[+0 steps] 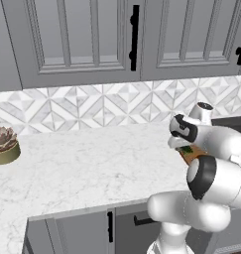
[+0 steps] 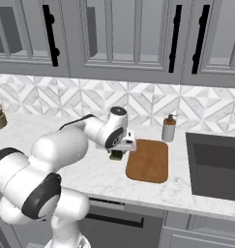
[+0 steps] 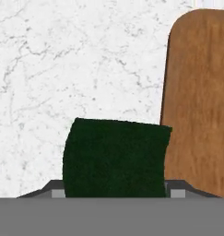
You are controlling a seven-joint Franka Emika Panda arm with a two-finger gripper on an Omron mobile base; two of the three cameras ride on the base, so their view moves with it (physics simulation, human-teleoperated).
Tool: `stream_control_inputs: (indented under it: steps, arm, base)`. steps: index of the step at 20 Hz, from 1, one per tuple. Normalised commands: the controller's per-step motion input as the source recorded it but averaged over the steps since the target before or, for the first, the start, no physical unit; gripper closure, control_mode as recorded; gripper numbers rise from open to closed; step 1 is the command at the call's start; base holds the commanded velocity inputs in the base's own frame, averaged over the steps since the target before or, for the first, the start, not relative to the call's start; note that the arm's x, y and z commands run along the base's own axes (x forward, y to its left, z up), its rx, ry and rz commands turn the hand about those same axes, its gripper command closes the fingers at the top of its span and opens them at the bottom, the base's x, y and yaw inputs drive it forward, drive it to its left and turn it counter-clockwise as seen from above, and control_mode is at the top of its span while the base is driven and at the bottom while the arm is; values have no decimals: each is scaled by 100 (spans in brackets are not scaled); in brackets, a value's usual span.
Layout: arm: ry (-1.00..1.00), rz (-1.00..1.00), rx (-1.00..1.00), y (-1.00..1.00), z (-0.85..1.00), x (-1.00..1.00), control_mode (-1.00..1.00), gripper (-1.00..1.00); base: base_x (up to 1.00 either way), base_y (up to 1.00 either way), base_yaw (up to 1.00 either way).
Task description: Pick up the sponge from the counter and clean the cutting board by briefly scrubbing or pressing down on the cutting board. Once finished, release the sponge.
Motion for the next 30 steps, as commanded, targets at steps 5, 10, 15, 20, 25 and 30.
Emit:
stream_control_inputs:
  steps: [5, 10, 15, 20, 25, 30]
  arm:
    - [3, 8, 0, -46, -13, 79, -100, 100]
    - [1, 0, -1, -25, -33, 62, -100, 100]
    - [0, -5, -1, -9, -36, 32, -100, 100]
    - [0, -6, 2, -7, -41, 33, -100, 100]
    - [0, -2, 0, -6, -16, 19, -100, 100]
    - [1, -1, 0, -11, -4, 44, -100, 100]
  base:
    - [0, 0, 0]
    - [0, 0, 0]
    - [0, 0, 0]
    - [0, 0, 0]
    - [0, 0, 0]
    - [0, 0, 0]
